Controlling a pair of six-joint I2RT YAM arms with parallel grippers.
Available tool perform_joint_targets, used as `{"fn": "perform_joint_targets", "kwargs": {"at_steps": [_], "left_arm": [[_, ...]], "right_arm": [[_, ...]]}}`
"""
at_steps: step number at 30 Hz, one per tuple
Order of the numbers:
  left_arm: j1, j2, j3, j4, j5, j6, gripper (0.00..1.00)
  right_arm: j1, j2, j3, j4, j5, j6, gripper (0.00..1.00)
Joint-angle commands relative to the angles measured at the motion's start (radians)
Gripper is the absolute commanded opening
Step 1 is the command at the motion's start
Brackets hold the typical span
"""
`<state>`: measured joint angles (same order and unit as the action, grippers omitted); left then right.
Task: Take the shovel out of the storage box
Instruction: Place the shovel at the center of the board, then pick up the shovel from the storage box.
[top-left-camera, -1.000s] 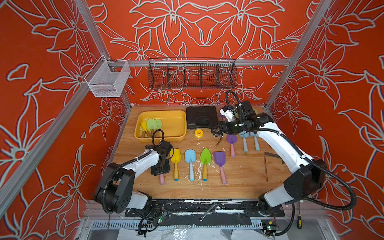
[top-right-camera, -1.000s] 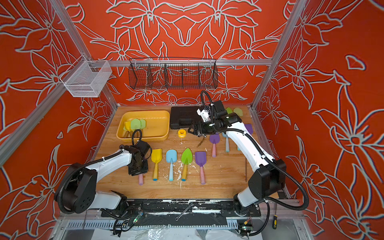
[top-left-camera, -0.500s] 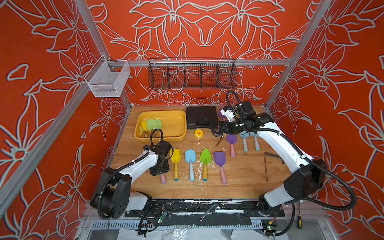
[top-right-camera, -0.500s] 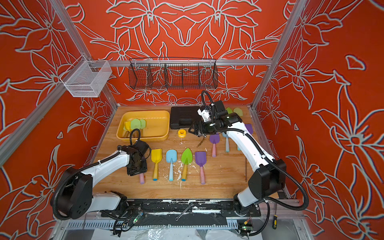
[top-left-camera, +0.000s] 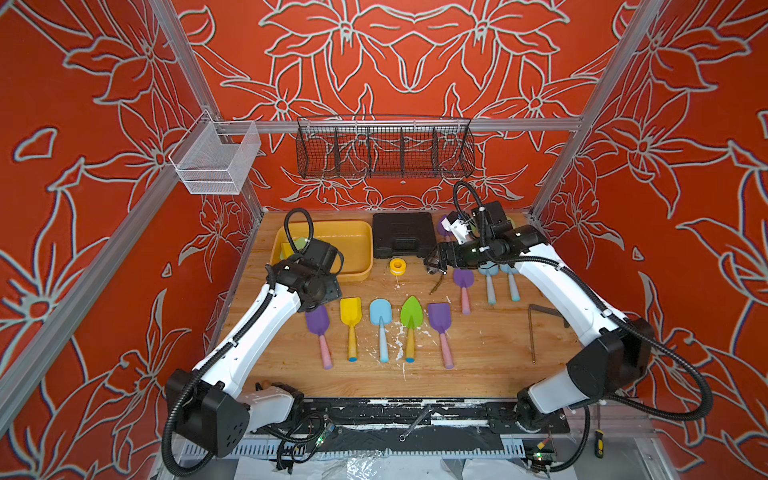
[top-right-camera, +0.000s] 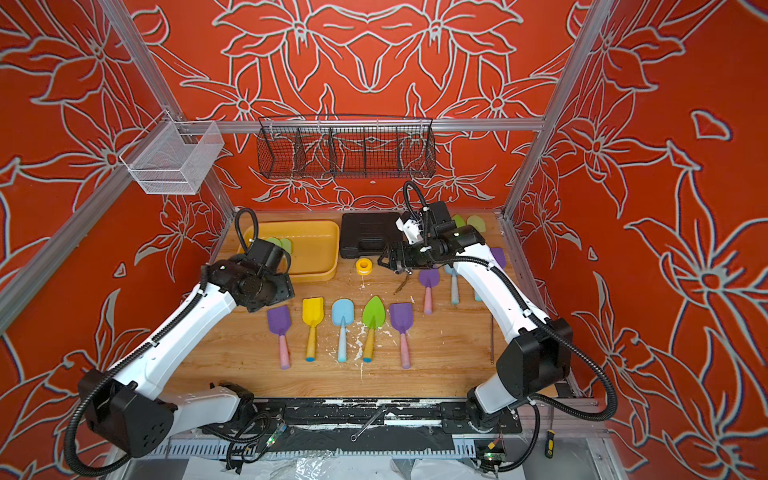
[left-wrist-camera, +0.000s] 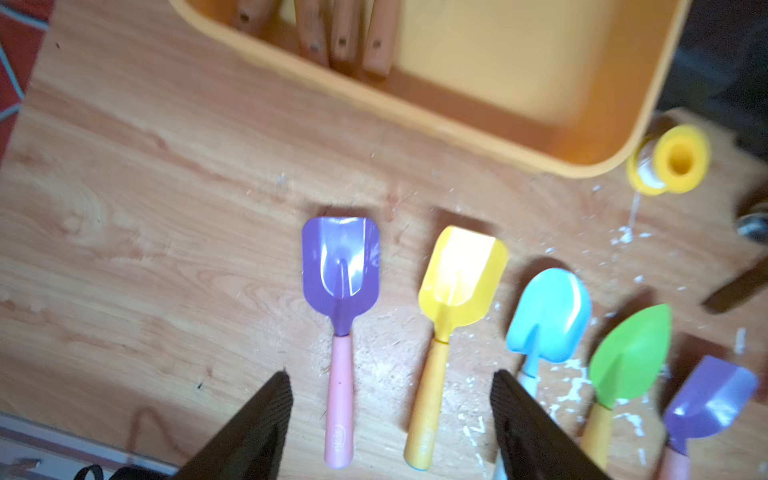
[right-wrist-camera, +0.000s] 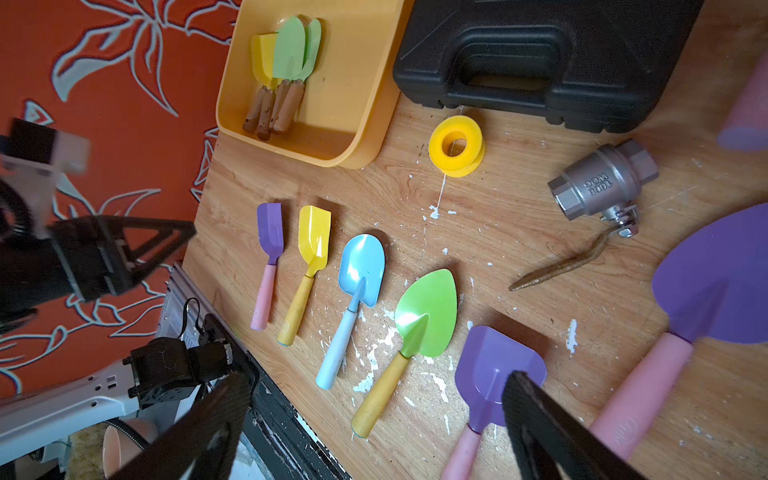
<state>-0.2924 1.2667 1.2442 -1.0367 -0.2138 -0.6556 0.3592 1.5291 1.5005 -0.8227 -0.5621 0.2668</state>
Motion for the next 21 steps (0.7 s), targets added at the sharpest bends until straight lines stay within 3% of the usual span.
{"fn": "perform_joint_targets", "kwargs": {"at_steps": [1, 8, 12, 21], "left_arm": [[0.082, 0.083, 0.104, -0.053, 0.011, 0.046, 0.76], [0.257, 0.364, 0.349, -0.064, 0.083, 0.231, 0.69], [0.277, 0.517, 0.458, -0.024, 0.091, 0.291, 0.65], [0.315, 0.898, 0.776, -0.034, 0.148, 0.273, 0.54]], "right_arm": [[-0.009, -0.019, 0.001, -0.009, 0.004, -0.015, 0.97], [-0.009, -0.003, 0.014, -0.006, -0.008, -0.009, 0.97], [-0.009, 0.012, 0.030, -0.015, -0.010, -0.011, 0.97], [-0.009, 0.023, 0.055, -0.033, -0.016, -0.006, 0.97]]}}
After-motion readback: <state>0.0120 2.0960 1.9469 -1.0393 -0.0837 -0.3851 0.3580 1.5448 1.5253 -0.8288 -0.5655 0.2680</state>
